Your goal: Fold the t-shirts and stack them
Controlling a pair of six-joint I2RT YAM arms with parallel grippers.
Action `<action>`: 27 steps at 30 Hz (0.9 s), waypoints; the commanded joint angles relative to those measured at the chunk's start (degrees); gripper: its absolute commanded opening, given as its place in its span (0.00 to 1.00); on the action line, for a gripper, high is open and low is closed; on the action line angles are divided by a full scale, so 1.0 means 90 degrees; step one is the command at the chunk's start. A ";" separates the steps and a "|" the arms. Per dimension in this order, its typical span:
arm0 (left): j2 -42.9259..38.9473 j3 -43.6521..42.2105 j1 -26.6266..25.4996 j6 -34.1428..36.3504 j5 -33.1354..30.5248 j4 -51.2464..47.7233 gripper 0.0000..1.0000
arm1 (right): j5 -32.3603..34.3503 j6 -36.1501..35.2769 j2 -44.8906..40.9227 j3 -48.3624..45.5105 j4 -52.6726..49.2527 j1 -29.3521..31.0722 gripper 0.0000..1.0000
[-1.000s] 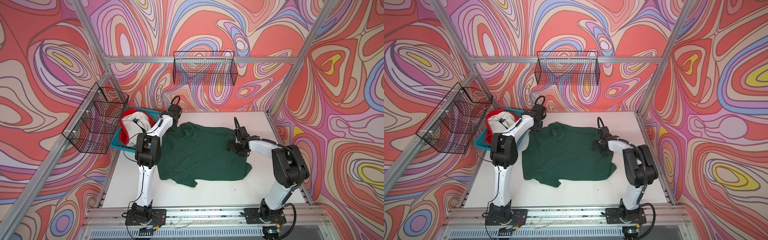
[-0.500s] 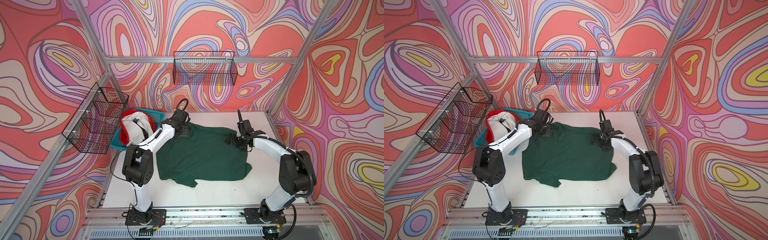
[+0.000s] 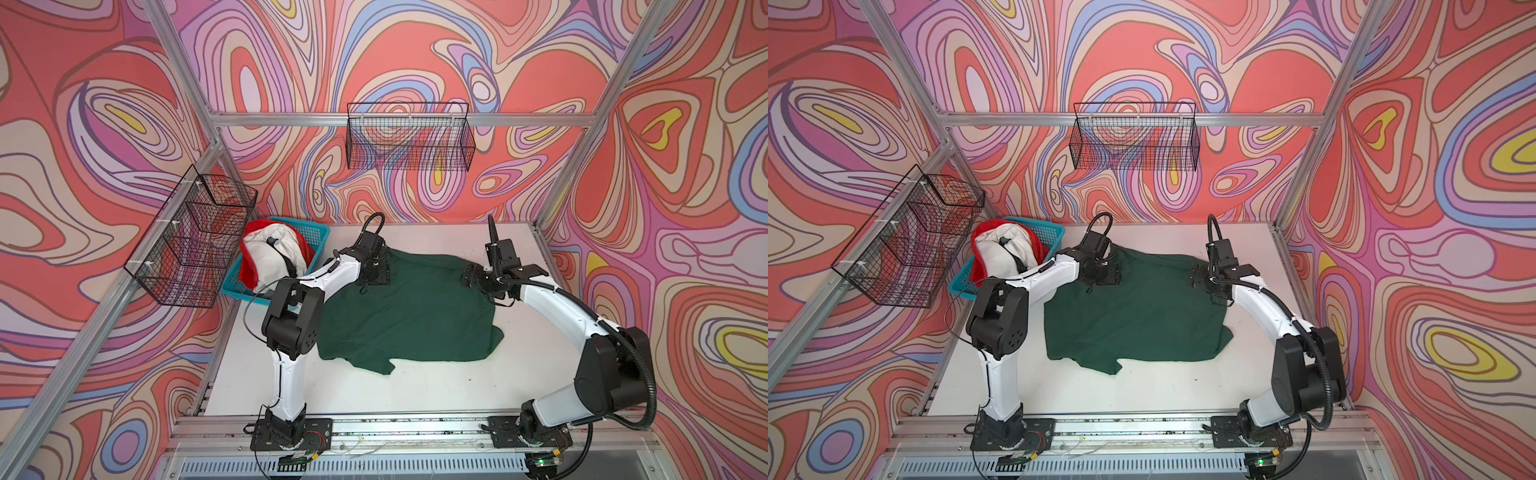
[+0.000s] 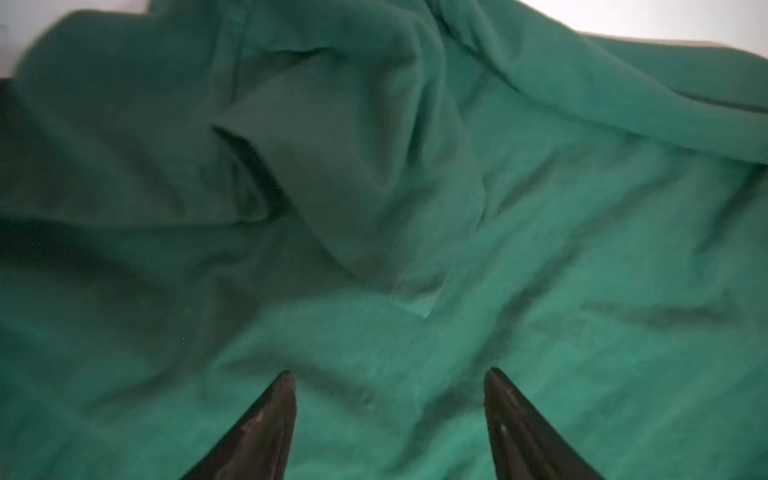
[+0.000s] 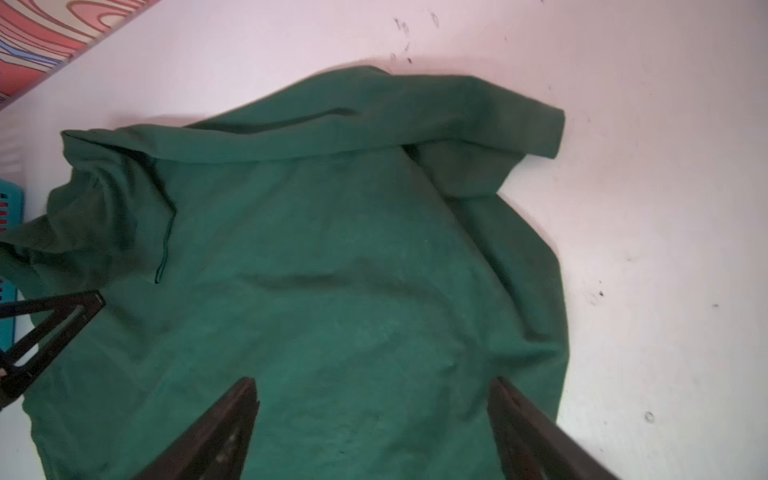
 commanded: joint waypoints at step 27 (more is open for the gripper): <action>0.1455 0.1326 -0.0040 -0.0110 0.0135 -0.0178 0.24 | 0.0037 -0.0131 -0.0092 -0.0504 -0.0043 -0.0151 0.91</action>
